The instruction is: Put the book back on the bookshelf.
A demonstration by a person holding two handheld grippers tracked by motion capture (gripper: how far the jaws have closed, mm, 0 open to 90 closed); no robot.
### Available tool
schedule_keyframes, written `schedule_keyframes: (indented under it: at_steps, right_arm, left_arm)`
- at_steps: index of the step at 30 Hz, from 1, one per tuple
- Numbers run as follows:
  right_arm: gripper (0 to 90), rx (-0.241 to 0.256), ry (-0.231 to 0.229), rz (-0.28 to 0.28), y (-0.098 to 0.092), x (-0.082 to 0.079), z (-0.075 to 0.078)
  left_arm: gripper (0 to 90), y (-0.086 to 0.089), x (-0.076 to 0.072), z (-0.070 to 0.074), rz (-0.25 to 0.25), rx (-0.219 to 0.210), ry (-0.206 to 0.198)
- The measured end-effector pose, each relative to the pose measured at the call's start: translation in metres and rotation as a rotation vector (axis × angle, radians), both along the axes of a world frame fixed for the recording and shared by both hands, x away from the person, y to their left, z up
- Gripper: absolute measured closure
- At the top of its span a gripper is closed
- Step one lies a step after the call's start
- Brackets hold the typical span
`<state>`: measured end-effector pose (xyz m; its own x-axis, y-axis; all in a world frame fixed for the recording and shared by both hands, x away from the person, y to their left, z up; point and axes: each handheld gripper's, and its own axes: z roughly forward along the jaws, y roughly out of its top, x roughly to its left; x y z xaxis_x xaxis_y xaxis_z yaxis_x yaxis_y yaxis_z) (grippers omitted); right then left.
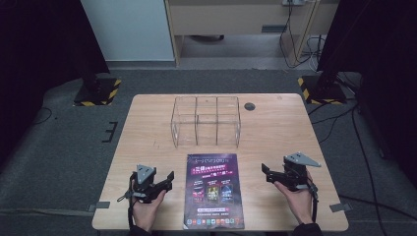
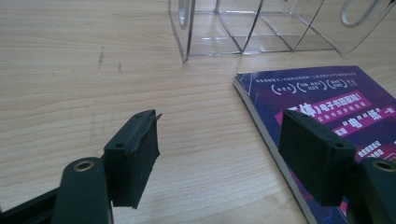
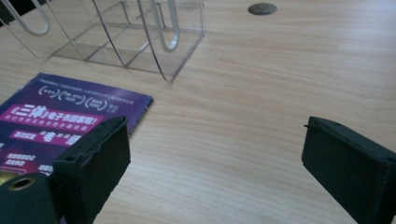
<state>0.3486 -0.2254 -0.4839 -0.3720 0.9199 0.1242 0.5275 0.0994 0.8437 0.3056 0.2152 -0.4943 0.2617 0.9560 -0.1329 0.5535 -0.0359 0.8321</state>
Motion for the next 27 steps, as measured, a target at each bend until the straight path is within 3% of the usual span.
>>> schedule_keyframes:
  at_steps: [15,16,21,27]
  right_arm:
    - [8.9,-0.006,-0.026,0.065,0.034,0.007,0.019]
    - [9.7,0.019,-0.034,0.067,0.038,0.006,0.022]
    - [11.2,0.026,-0.036,0.067,0.047,0.004,0.018]
    - [11.1,0.014,-0.009,0.128,0.057,-0.002,0.01]
  left_arm:
    - [29.6,-0.008,0.006,0.009,-0.022,-0.027,-0.005]
    - [30.1,-0.009,0.006,0.009,-0.021,-0.028,-0.002]
    - [30.9,-0.018,0.007,0.006,-0.041,-0.026,0.011]
    - [32.2,-0.029,0.005,-0.001,-0.072,-0.013,0.028]
